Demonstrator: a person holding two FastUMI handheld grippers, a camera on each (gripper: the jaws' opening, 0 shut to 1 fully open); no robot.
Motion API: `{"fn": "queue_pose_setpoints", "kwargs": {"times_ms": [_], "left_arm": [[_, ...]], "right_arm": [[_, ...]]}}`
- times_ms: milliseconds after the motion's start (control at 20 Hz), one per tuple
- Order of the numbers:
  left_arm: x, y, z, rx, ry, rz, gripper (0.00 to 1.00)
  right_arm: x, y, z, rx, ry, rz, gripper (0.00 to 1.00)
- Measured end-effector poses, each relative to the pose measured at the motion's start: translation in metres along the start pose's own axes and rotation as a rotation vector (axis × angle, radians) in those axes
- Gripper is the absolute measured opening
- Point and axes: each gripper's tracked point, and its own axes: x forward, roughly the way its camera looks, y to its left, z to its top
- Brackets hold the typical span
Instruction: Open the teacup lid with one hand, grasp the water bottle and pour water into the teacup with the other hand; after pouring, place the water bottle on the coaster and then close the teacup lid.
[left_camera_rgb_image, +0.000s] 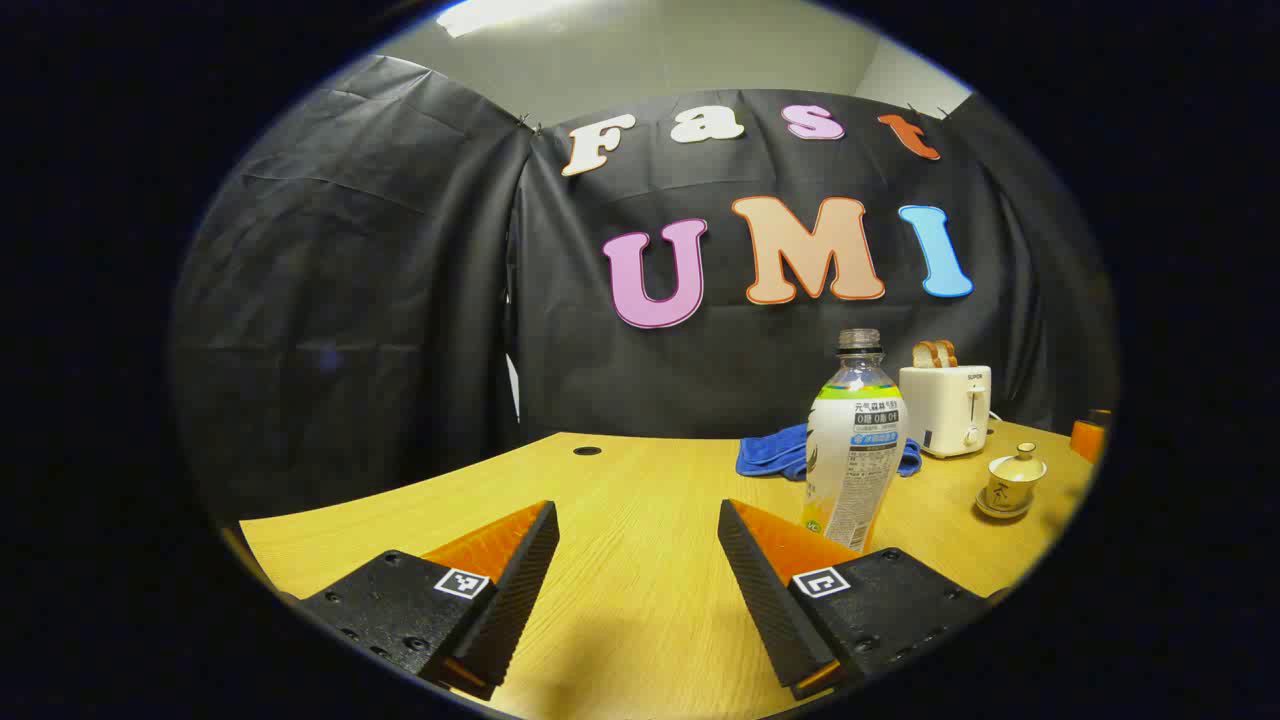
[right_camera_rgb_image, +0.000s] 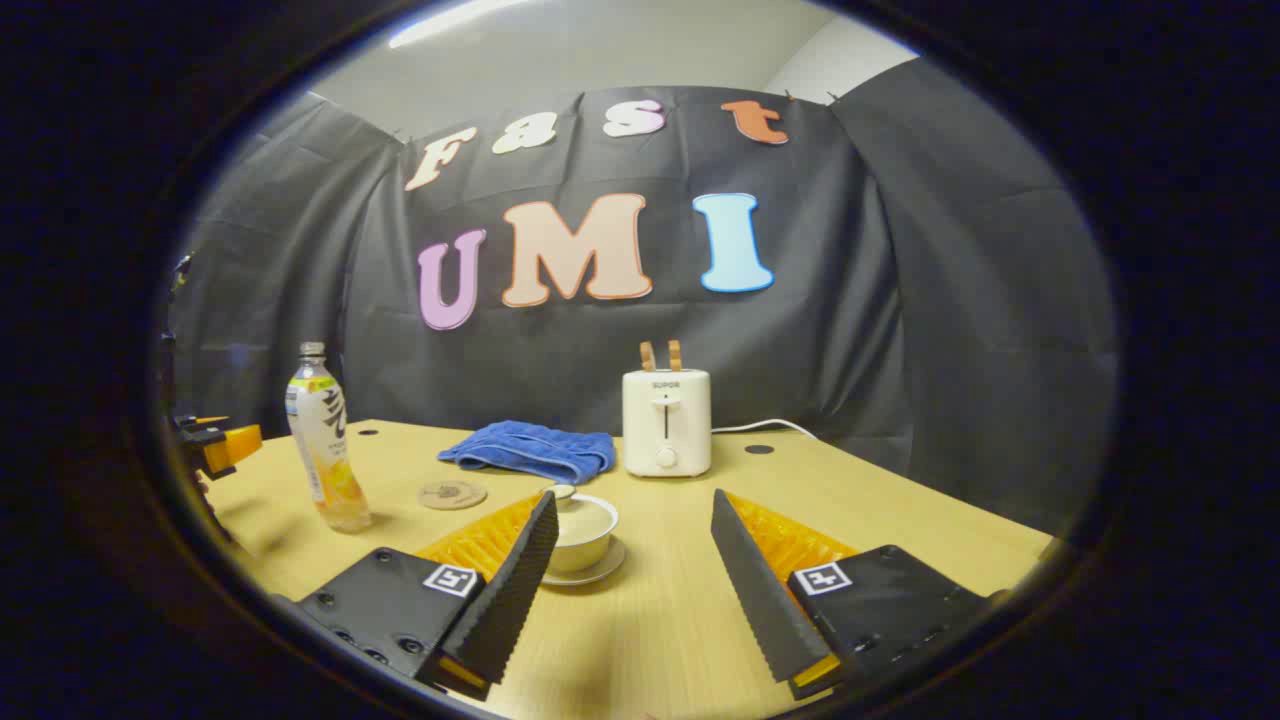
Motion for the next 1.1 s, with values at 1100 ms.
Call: {"fn": "queue_pose_setpoints", "kwargs": {"times_ms": [1100], "left_arm": [[0.0002,-0.0036,-0.0024,-0.002,0.001,-0.018,0.94]], "right_arm": [[-0.0023,-0.0031,-0.0002,-0.001,0.002,-0.006,0.96]]}}
